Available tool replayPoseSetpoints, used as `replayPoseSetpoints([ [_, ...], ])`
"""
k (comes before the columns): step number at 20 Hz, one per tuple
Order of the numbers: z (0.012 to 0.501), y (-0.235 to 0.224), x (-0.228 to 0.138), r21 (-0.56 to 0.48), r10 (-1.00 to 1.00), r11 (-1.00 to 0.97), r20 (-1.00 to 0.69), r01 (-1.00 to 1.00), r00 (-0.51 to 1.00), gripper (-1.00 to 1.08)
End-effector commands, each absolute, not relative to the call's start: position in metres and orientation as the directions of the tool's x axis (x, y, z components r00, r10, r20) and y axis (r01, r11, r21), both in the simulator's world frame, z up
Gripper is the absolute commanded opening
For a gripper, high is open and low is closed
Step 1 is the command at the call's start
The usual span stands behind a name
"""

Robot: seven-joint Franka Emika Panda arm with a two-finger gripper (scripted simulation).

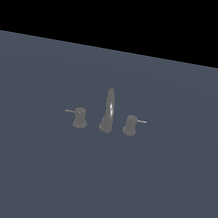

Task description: Turn on the faucet by rotating a designated handle.

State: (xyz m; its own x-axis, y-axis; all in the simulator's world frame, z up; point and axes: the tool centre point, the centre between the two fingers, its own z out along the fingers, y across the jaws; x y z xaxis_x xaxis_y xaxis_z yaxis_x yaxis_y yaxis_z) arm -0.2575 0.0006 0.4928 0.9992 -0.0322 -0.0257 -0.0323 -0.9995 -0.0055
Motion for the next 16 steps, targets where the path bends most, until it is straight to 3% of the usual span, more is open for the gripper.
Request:
replayPoseSetpoints([
  [1,0.493,0.001,-0.257,-0.006,-0.032,-0.999,-0.026,-0.032,0.999,-1.0],
  [16,0.459,0.025,-0.247,-0.004,-0.149,-0.989,-0.025,-0.15,0.988,-1.0],
])
